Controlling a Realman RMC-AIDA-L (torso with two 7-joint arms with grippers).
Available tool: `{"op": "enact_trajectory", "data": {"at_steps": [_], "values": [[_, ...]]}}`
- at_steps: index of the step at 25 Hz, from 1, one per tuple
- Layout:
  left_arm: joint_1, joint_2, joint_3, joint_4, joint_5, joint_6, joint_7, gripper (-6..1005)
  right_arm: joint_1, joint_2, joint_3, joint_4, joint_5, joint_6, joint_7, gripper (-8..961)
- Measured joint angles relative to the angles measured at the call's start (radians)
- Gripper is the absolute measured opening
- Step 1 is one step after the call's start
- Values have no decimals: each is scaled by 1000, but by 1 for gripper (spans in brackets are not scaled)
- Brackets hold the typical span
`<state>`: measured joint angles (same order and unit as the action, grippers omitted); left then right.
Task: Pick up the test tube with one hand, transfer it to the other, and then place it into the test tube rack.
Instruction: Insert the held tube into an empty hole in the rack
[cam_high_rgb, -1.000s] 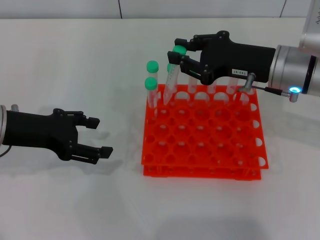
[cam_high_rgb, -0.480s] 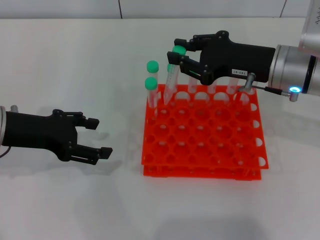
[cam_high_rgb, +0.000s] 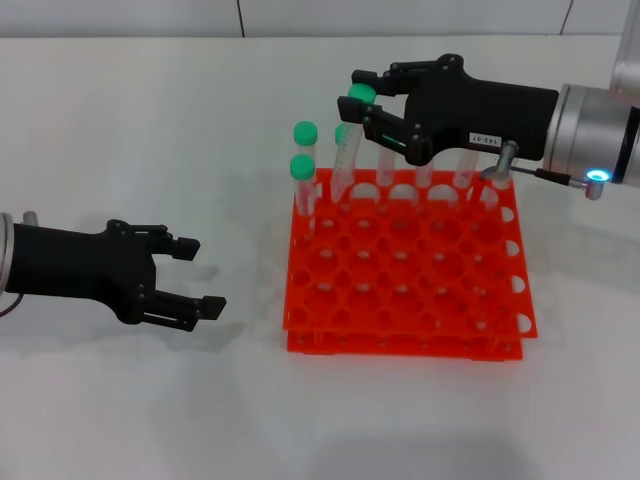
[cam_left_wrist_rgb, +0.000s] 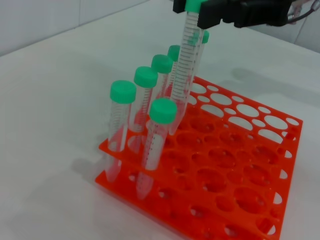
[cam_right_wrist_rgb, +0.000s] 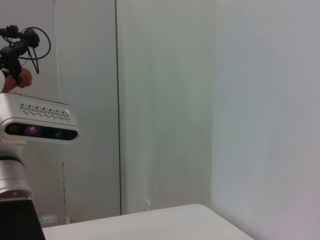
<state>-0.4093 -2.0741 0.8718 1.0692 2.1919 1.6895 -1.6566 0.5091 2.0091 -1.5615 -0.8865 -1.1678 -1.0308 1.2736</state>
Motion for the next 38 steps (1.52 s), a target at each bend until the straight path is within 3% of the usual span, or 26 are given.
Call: {"op": "enact_trajectory", "data": {"at_steps": [38], "values": [[3, -1, -3, -22, 1, 12, 26, 888, -50, 4, 2, -46, -41, -15, 13, 267]]}}
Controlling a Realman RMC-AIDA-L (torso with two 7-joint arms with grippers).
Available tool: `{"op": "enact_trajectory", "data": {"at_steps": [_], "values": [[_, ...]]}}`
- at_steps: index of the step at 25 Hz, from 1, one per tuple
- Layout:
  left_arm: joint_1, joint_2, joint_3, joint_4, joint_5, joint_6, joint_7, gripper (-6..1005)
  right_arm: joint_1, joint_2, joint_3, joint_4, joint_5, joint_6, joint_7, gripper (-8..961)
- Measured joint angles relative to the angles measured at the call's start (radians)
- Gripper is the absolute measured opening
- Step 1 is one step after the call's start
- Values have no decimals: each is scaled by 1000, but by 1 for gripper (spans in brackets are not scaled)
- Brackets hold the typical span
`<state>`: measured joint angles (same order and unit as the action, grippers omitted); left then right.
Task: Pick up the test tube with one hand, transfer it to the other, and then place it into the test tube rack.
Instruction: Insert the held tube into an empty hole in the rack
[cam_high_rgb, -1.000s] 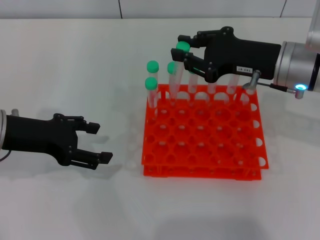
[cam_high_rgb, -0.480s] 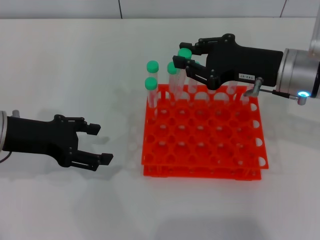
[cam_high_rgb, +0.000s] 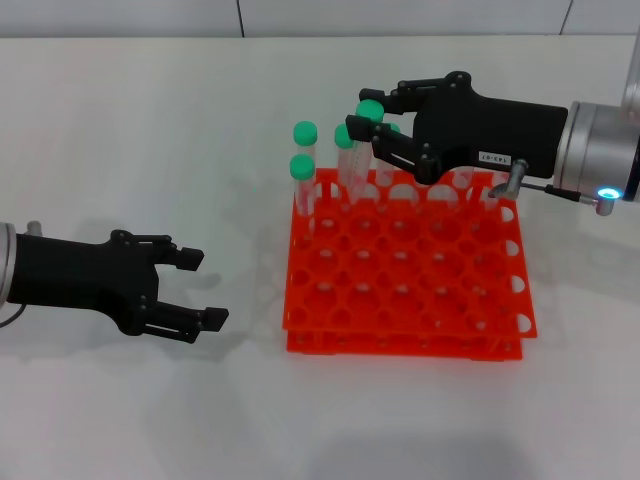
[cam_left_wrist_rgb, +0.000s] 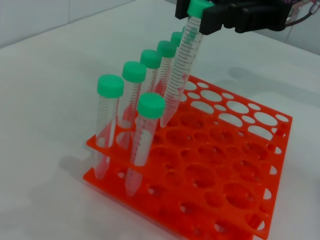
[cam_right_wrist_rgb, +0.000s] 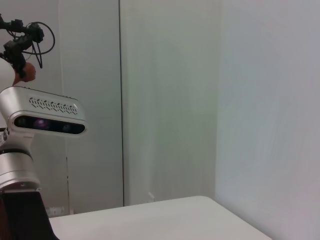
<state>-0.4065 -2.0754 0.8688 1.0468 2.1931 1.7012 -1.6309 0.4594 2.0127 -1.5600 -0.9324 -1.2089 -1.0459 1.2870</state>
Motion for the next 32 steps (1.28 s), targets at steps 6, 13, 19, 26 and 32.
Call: {"op": "enact_trajectory", "data": {"at_steps": [6, 13, 19, 26, 32], "values": [[0, 0, 0, -1, 0, 0, 0, 888, 0, 3, -11, 0, 0, 0, 0, 267], [0, 0, 3, -2, 0, -4, 0, 888, 8, 4, -14, 10, 0, 6, 0, 267], [-1, 0, 5, -2, -1, -4, 0, 888, 9, 6, -17, 24, 0, 14, -3, 266], [-1, 0, 6, -17, -2, -3, 3, 888, 32, 8, -25, 53, 1, 16, -7, 266], [-3, 0, 5, -30, -3, -6, 10, 888, 46, 9, -32, 60, 0, 26, -6, 266]]}}
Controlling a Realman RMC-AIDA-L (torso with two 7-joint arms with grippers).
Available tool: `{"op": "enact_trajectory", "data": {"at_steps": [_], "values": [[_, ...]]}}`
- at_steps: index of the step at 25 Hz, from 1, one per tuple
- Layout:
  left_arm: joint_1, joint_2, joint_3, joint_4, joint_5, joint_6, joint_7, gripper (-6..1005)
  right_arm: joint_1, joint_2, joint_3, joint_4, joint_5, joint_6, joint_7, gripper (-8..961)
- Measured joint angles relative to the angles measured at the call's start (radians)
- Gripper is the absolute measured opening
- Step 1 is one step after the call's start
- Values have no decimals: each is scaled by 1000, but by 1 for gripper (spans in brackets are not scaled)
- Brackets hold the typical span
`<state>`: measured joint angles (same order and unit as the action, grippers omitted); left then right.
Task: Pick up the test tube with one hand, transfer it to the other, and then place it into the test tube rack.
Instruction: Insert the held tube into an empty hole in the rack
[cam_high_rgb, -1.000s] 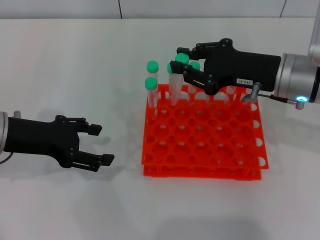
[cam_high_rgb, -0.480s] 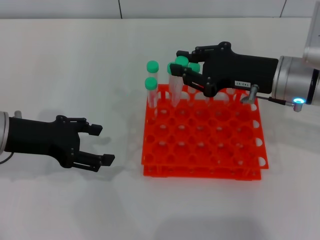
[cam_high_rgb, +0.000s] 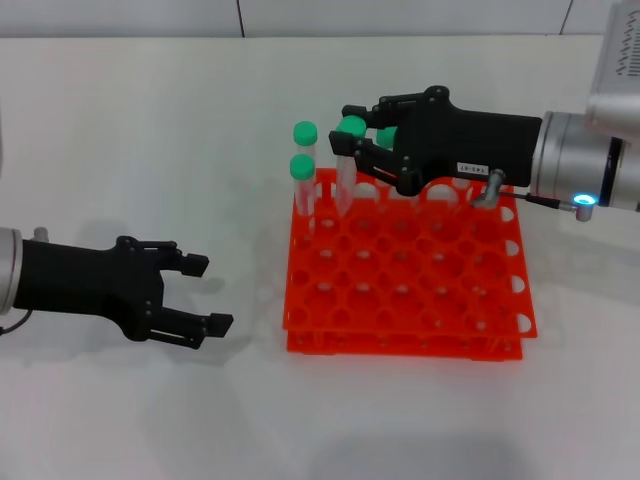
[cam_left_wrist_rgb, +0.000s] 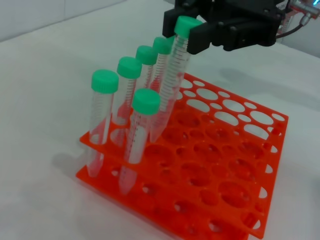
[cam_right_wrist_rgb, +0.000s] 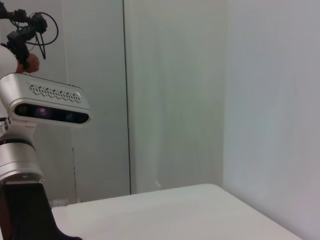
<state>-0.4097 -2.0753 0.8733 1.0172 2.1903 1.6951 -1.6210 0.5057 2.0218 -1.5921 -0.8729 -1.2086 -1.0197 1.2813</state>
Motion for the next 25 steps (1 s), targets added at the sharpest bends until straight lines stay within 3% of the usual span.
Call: {"op": "enact_trajectory", "data": {"at_steps": [25], "values": [[-7, 0, -4, -23, 0, -2, 17, 888, 26, 0, -6, 58, 0, 23, 2, 267]]}}
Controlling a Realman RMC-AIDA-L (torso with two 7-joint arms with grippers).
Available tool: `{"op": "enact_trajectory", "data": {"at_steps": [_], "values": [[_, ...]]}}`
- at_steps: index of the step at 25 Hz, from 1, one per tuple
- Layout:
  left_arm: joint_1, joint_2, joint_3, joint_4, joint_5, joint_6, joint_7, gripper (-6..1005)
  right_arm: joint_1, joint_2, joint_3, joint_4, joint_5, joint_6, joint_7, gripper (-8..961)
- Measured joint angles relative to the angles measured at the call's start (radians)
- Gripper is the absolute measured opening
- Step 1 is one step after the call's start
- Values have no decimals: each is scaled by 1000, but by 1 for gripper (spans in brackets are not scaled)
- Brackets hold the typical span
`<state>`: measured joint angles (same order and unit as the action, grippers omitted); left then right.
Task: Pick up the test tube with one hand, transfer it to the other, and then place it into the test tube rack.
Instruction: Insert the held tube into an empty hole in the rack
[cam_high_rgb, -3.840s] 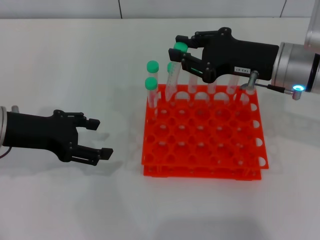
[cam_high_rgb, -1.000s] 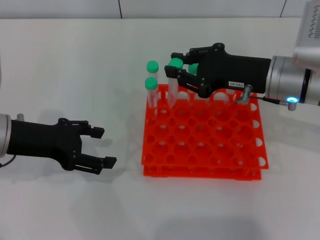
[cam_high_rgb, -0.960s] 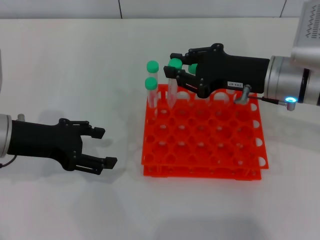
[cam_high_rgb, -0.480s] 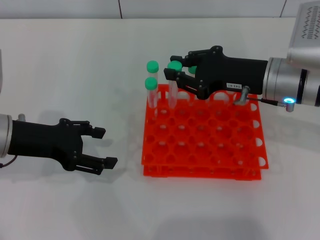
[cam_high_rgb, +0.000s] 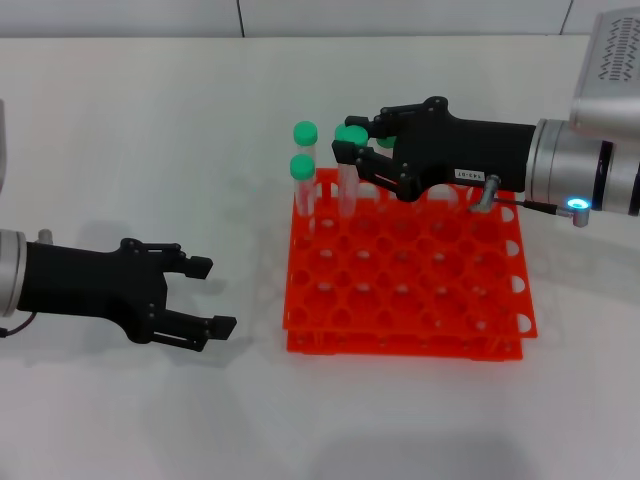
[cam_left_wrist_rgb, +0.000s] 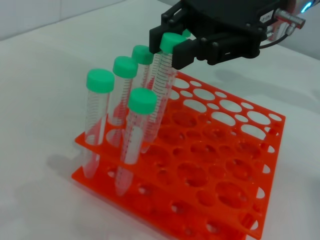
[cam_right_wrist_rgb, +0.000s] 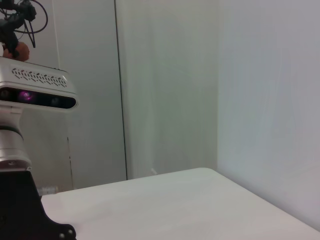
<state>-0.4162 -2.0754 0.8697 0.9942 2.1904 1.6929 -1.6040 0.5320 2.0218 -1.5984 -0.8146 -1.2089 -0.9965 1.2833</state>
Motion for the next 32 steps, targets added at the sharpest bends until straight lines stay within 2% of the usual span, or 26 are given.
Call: {"op": "enact_trajectory", "data": {"at_steps": [32], "values": [[-2, 0, 0, -14, -4, -2, 13, 888, 30, 0, -13, 53, 4, 11, 6, 282]]}}
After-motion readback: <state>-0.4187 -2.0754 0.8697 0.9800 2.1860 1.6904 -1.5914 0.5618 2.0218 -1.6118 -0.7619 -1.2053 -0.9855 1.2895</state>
